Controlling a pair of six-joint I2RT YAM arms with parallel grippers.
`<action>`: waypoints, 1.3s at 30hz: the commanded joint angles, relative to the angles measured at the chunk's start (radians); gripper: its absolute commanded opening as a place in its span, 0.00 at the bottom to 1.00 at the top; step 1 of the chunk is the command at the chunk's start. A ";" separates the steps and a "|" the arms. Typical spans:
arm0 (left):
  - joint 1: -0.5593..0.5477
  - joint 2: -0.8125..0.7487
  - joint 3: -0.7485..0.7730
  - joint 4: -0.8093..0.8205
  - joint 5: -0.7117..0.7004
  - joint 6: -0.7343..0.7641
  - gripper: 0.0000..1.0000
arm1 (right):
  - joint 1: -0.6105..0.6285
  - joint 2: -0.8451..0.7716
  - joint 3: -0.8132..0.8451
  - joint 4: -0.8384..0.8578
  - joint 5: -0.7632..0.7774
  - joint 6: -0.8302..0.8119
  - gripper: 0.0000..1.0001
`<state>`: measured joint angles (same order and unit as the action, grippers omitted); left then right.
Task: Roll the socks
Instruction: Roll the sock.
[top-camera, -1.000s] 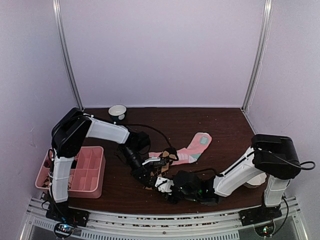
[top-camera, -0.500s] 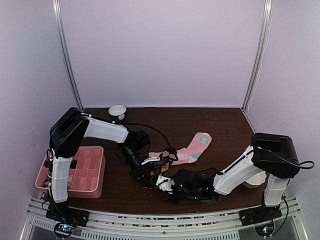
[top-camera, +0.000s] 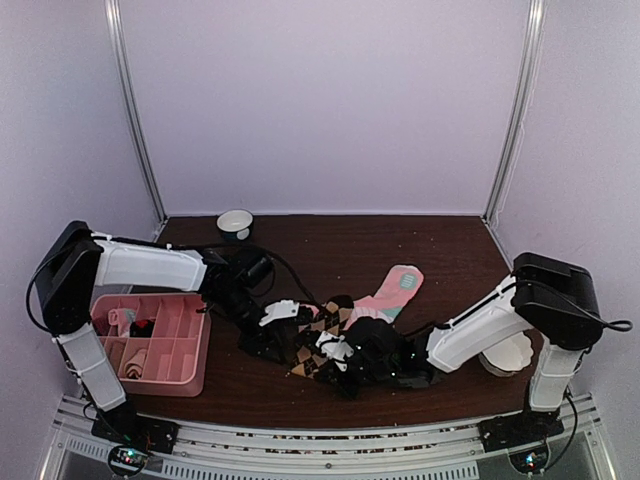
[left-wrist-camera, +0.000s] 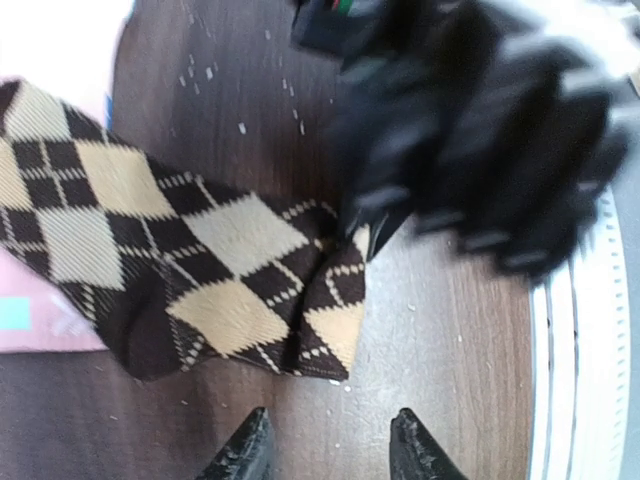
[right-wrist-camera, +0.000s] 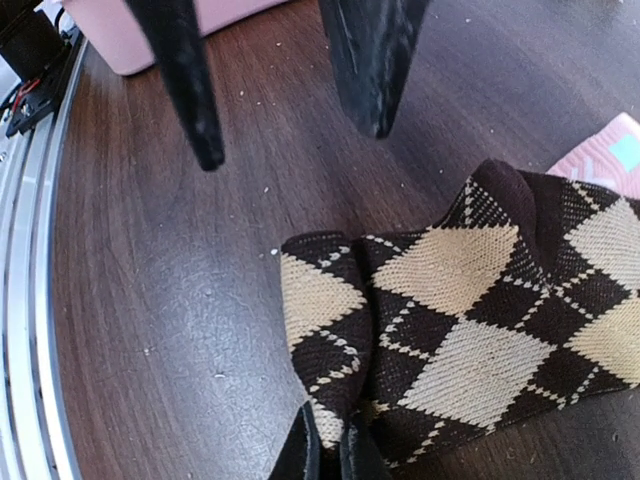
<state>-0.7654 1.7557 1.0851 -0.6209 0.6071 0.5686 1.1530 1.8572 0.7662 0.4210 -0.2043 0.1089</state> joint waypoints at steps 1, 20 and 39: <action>0.005 -0.040 -0.039 0.093 0.030 0.040 0.40 | -0.025 0.040 0.030 -0.172 -0.094 0.086 0.00; -0.134 -0.031 -0.127 0.297 -0.199 0.177 0.38 | -0.178 0.200 0.068 -0.162 -0.412 0.350 0.00; -0.172 0.055 -0.104 0.274 -0.288 0.171 0.00 | -0.212 0.190 0.042 -0.138 -0.451 0.426 0.04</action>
<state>-0.9379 1.7748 0.9676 -0.3256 0.3286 0.7593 0.9504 1.9884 0.8639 0.4267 -0.6994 0.5053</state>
